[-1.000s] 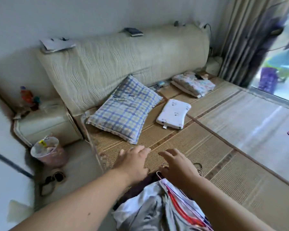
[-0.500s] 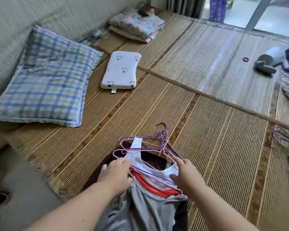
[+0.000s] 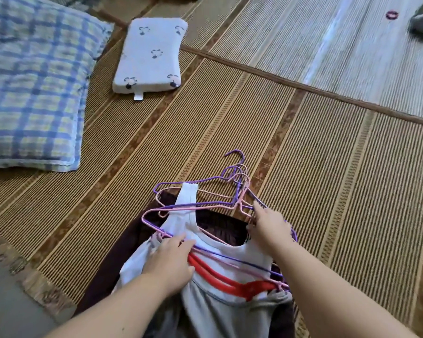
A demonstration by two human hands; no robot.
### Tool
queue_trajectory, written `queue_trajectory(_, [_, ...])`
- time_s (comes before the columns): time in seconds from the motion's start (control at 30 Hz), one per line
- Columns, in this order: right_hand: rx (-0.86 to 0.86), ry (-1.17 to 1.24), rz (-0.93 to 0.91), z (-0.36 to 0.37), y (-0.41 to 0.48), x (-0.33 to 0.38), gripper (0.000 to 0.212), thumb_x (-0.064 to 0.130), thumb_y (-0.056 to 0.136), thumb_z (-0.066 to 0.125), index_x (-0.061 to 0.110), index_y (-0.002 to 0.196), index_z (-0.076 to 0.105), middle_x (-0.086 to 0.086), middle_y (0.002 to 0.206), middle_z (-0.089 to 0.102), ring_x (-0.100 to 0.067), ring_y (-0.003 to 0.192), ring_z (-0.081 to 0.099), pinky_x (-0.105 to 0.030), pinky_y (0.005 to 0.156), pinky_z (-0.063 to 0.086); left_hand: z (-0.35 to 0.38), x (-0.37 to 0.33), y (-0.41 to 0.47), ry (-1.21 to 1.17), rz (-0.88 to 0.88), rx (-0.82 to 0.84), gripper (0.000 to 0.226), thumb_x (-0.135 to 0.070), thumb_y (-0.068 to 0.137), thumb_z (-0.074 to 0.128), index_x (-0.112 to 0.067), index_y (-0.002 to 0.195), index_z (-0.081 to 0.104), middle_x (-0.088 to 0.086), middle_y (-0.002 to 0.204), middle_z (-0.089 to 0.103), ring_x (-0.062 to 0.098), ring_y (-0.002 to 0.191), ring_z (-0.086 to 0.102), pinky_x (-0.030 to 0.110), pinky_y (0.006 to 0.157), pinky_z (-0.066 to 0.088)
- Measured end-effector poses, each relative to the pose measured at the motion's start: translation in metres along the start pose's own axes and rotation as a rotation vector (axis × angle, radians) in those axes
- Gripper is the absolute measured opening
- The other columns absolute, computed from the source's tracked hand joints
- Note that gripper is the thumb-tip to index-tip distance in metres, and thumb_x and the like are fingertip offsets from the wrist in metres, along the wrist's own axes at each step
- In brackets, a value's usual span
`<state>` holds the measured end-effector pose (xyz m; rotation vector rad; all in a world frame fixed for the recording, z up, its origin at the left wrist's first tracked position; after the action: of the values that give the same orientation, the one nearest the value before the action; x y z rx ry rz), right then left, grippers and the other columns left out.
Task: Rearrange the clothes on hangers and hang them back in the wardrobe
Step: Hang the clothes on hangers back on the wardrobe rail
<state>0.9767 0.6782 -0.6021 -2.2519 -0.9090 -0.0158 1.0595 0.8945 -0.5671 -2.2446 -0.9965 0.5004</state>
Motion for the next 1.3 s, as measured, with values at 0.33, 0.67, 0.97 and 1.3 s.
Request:
queue_trajectory(0.33, [-0.081,0.296,-0.135,-0.023,-0.055,0.015,0.018,0.034,0.087,0.06,0.018,0.089,0.051,-0.002,0.079,0.061,-0.026,0.08,0.06,-0.033,0.067,0.044,-0.047,-0.011,-0.021,-0.367,0.012,-0.163,0.064,-0.046,0.072,0.045,-0.032,0.134,0.044,-0.005,0.133,0.049,0.018,0.124,0.047,0.036,0.102,0.04])
queue_trajectory(0.67, [0.023,0.363,-0.372,-0.062,-0.163,0.097,0.022,0.044,0.075,0.068,0.027,0.083,0.056,0.004,0.074,0.064,-0.008,0.069,0.058,-0.031,0.07,0.048,-0.151,-0.035,-0.136,-0.741,-0.017,-0.414,0.026,-0.046,0.086,0.058,-0.025,0.102,0.061,-0.011,0.099,0.061,0.012,0.101,0.056,0.023,0.089,0.04])
queue_trajectory(0.97, [0.291,0.371,-0.683,-0.107,-0.315,0.231,0.031,0.045,0.08,0.068,0.017,0.068,0.061,0.008,0.049,0.054,0.0,0.045,0.047,-0.016,0.048,0.039,-0.188,0.048,-0.332,-1.267,-0.051,-0.848,0.024,-0.008,0.094,0.051,-0.027,0.084,0.062,-0.008,0.085,0.071,0.0,0.084,0.067,0.019,0.08,0.052])
queue_trajectory(1.3, [0.528,0.209,-1.098,-0.084,-0.589,0.358,0.033,0.037,0.093,0.054,0.018,0.067,0.052,0.001,0.05,0.05,-0.013,0.04,0.044,-0.021,0.04,0.04,-0.165,0.122,-0.651,-1.365,-0.173,-1.386,0.025,0.0,0.096,0.045,-0.021,0.094,0.06,0.0,0.091,0.072,0.014,0.083,0.069,0.018,0.068,0.054])
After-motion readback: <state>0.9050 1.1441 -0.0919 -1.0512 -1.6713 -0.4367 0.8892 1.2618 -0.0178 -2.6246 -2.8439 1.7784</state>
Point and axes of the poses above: each hand's wrist, its own y-axis towards the middle knuckle, its own z-axis out of the palm, x = y × z, the point moved 8 cm from there along y, towards the middle knuckle
